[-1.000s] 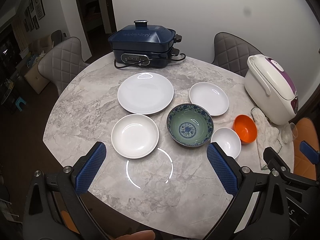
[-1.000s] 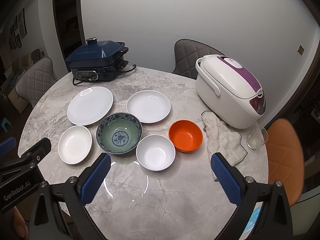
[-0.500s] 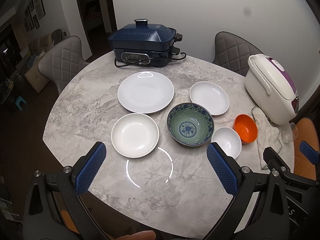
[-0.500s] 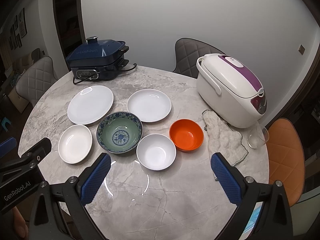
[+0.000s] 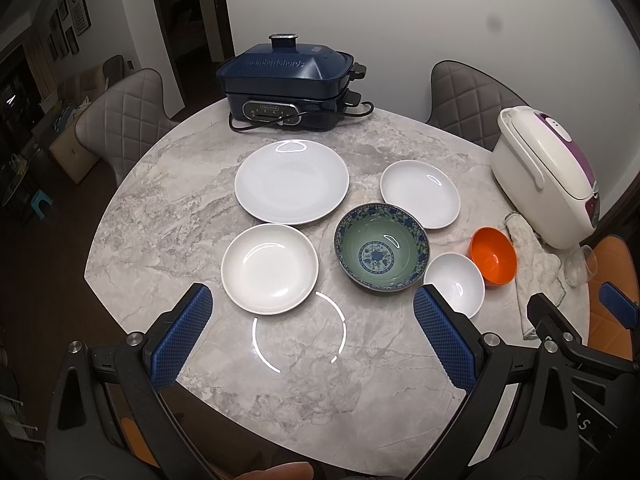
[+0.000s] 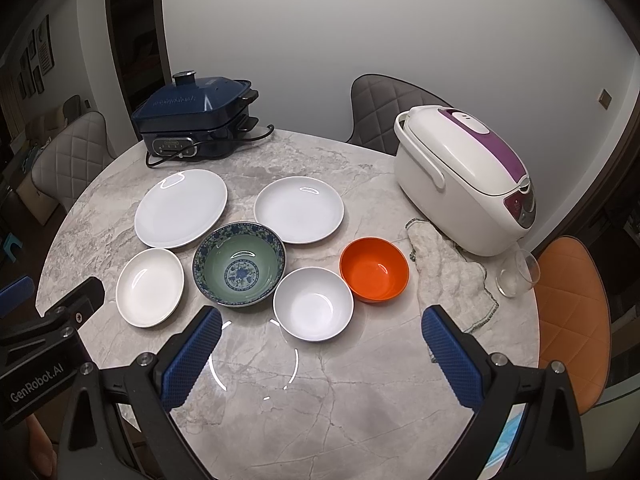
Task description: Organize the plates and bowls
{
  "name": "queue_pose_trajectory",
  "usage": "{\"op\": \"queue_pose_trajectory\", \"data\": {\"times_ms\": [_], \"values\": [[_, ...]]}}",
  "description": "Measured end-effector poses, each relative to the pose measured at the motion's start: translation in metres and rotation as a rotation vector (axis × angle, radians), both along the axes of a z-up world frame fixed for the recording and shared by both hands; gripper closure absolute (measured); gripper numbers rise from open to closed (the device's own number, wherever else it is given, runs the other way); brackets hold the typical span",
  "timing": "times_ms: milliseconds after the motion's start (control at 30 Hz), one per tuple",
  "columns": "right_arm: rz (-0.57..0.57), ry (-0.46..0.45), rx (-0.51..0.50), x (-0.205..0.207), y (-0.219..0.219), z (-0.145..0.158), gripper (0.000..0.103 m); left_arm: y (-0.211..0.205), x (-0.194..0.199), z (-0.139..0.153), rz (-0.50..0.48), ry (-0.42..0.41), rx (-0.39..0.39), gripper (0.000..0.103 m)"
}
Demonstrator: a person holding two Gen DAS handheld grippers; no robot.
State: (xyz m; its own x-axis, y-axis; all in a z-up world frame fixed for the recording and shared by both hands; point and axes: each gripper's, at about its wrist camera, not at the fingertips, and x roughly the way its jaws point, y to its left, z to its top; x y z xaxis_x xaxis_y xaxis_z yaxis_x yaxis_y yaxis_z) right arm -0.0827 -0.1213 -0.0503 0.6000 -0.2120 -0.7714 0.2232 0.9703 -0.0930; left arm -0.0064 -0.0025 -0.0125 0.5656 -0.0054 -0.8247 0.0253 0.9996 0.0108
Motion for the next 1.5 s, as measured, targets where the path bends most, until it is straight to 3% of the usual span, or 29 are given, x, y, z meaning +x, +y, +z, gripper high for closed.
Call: {"op": "queue_pose_trajectory", "data": {"times_ms": [1500], "values": [[0.004, 0.010, 0.006, 0.009, -0.001, -0.006, 0.001, 0.001, 0.004, -0.013, 0.002, 0.013, 0.003, 0.001]]}}
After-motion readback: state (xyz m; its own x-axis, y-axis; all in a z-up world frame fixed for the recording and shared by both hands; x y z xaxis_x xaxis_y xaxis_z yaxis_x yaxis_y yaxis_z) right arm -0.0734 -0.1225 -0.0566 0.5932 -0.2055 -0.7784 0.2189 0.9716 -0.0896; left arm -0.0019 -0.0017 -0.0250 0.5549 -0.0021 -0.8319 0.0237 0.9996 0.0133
